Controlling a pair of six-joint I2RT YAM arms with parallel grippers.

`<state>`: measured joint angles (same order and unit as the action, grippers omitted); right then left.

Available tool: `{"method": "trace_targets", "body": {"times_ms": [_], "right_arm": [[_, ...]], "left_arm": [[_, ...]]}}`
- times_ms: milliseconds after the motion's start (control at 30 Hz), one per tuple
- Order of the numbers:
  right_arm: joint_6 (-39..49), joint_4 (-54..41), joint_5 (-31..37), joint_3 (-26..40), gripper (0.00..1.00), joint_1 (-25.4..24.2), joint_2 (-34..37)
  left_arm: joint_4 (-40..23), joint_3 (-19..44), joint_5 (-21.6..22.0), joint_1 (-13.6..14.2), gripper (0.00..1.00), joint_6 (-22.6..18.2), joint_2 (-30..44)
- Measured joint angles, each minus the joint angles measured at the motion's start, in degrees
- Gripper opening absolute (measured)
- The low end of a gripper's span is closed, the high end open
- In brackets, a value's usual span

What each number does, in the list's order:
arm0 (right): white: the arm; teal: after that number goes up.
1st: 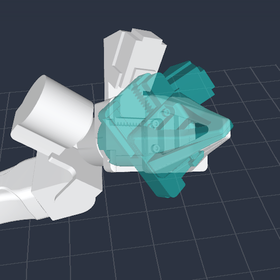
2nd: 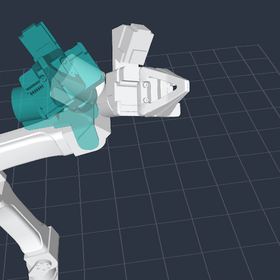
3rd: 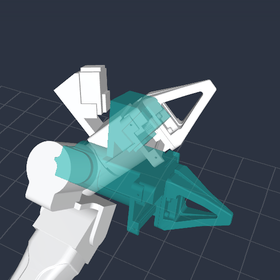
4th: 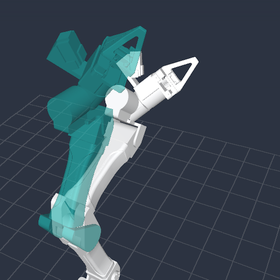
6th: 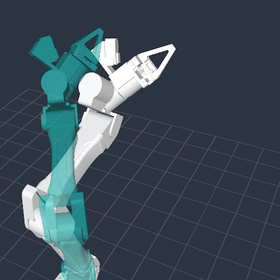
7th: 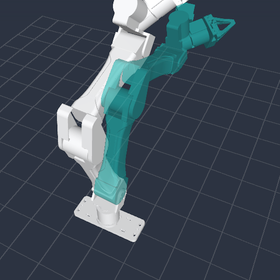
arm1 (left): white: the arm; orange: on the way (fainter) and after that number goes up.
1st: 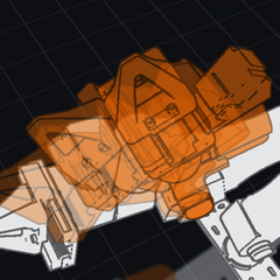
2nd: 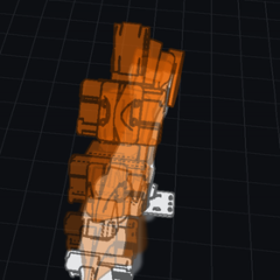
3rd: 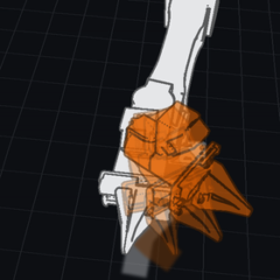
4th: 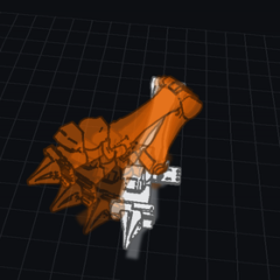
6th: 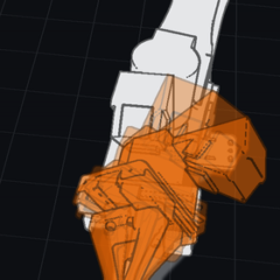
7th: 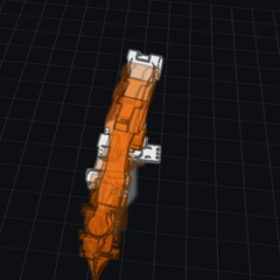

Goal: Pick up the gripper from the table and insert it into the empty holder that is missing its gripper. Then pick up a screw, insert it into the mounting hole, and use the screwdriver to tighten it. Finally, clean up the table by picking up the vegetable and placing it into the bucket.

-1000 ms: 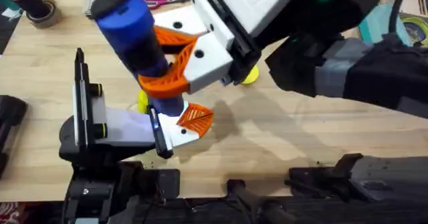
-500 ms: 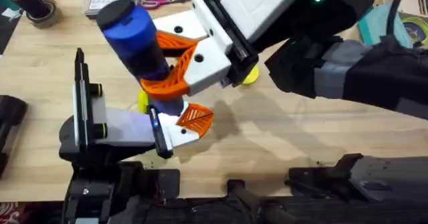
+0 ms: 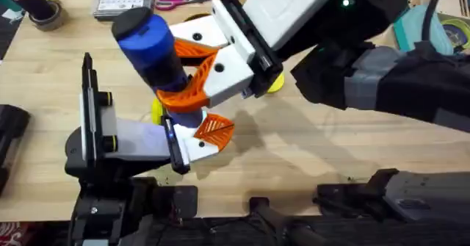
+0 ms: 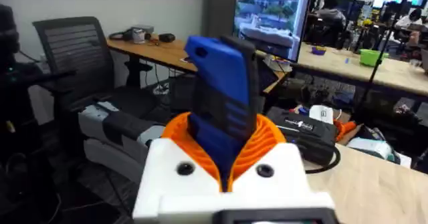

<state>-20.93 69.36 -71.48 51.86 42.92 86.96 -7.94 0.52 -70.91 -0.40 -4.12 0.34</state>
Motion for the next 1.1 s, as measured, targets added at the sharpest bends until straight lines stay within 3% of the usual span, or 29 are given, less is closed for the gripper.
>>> {"method": "trace_targets", "body": {"times_ms": [1100], "right_arm": [[0.9, -0.1, 0.0, -1.0, 0.024, 0.0, 0.0]], "left_arm": [[0.0, 0.0, 0.0, 0.0, 0.004, 0.0, 0.0]]}}
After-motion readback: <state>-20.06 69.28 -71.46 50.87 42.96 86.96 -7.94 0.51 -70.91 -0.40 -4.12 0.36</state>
